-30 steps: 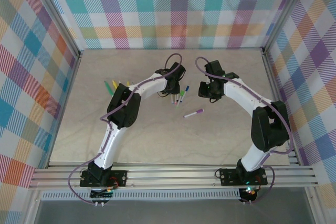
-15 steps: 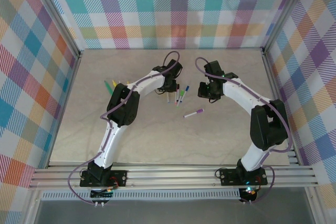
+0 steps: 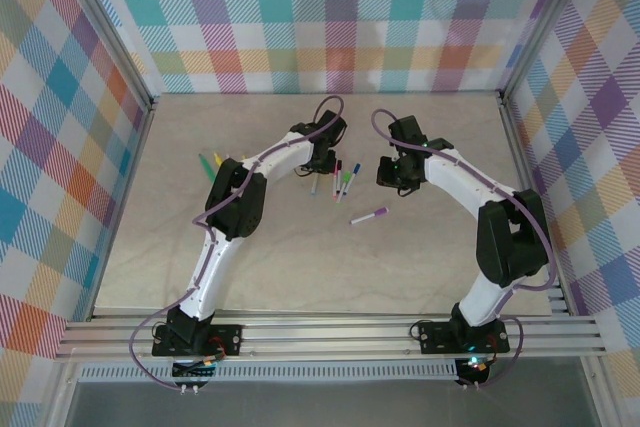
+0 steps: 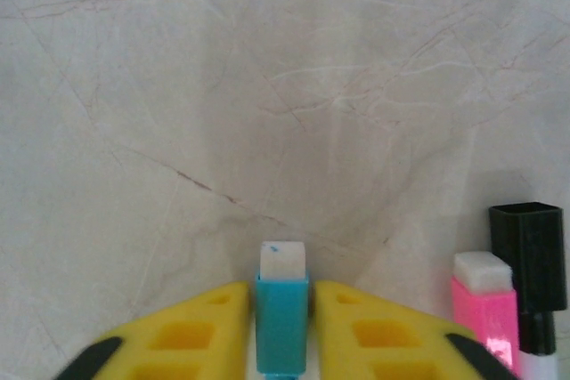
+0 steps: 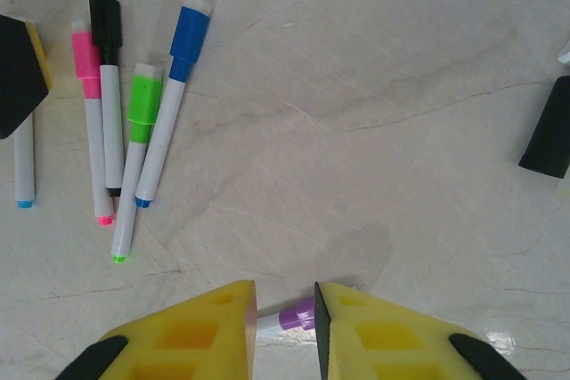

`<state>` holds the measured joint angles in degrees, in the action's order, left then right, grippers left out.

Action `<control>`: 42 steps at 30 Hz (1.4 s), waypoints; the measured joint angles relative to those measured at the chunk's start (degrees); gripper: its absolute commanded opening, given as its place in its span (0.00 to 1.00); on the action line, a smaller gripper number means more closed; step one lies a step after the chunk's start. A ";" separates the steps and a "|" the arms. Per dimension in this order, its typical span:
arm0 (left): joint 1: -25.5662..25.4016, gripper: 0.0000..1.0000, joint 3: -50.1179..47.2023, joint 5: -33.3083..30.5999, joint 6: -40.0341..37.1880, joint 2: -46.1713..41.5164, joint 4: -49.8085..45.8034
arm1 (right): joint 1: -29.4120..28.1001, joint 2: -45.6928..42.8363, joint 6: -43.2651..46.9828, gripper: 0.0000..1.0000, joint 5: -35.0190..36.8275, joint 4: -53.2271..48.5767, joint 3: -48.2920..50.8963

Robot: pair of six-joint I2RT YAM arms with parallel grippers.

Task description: Open the pen caps

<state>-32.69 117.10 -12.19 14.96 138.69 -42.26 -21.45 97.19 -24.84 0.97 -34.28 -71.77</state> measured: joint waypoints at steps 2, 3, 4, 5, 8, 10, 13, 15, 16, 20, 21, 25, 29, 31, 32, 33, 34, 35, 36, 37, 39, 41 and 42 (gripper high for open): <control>0.02 0.31 -0.09 -0.13 -0.09 0.00 -0.20 | 0.00 0.31 0.00 0.27 -0.02 0.02 0.00; 0.15 0.31 -0.37 -0.13 -0.09 -0.13 -0.02 | 0.00 0.50 0.00 0.27 -0.07 0.00 0.00; 0.15 0.31 -0.92 -0.15 -0.09 -0.44 0.33 | 0.00 0.63 0.00 0.27 -0.13 0.02 0.00; 0.15 0.31 -1.77 -0.13 -0.09 -0.92 0.70 | 0.00 0.76 -0.02 0.27 -0.20 0.00 0.00; 0.15 0.31 -5.66 -0.11 -0.07 -3.13 1.92 | 0.00 0.87 -0.17 0.27 -0.44 0.09 0.00; 0.15 0.31 -9.22 0.13 -0.07 -5.31 2.54 | 0.00 1.01 -0.20 0.27 -0.63 0.33 0.00; 0.15 0.31 -15.19 1.07 -0.04 -9.11 3.17 | 0.00 1.27 -0.24 0.27 -0.90 0.55 0.00; 0.15 0.32 -18.75 2.08 0.00 -11.43 3.23 | 0.00 1.53 -0.42 0.26 -1.09 0.85 0.00; 0.15 0.32 -19.85 2.34 0.00 -12.11 3.26 | 0.00 1.64 -0.42 0.26 -1.16 0.92 0.00; 0.15 0.29 -22.51 3.63 0.02 -13.77 3.80 | 0.00 1.92 -0.85 0.26 -1.75 1.29 0.00; 0.15 0.26 -22.51 3.78 0.11 -13.79 3.87 | 0.00 2.05 -0.87 0.26 -1.77 1.40 0.00; 0.15 0.16 -22.49 4.26 0.22 -13.75 3.72 | 0.00 2.43 -1.31 0.26 -2.14 1.51 0.00; 0.26 0.06 -22.21 4.85 0.22 -13.73 3.37 | 0.00 2.40 -1.36 0.26 -2.19 1.68 0.00; 0.26 0.04 -22.01 5.11 0.11 -13.73 3.26 | -0.02 2.43 -1.51 0.26 -2.43 1.75 0.00; 0.26 0.03 -22.01 5.16 -0.07 -13.73 3.26 | -0.02 2.43 -1.53 0.26 -2.60 1.77 0.00; 0.26 0.02 -22.01 5.29 -0.11 -13.73 3.28 | -0.02 2.43 -1.64 0.26 -2.89 1.81 0.00; 0.26 0.00 -22.03 5.35 -0.28 -13.77 3.28 | -0.07 2.43 -1.73 0.26 -3.26 1.84 0.00; 0.26 0.00 -22.05 5.60 -0.52 -13.86 3.30 | -0.17 2.43 -1.79 0.26 -3.63 2.01 0.00; 0.26 0.00 -22.27 5.99 -0.79 -14.01 3.52 | -0.31 2.45 -1.95 0.26 -4.15 2.23 -0.02; 0.26 0.00 -22.73 6.56 -1.07 -14.36 3.91 | -0.35 2.56 -2.14 0.26 -4.83 2.49 -0.02; 0.26 0.00 -24.09 8.41 -1.60 -15.30 4.90 | -0.39 3.26 -2.69 0.26 -6.34 2.91 -0.39; 0.20 0.00 -25.33 10.78 -2.14 -16.26 4.98 | -0.39 4.39 -3.26 0.27 -8.13 3.85 -1.05; 0.20 0.00 -26.12 12.31 -2.45 -17.00 5.01 | -0.39 5.09 -3.48 0.27 -9.16 4.52 -1.38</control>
<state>-32.49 90.98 0.12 12.51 121.69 -37.26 -21.85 102.28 -28.32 -8.19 -29.76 -73.14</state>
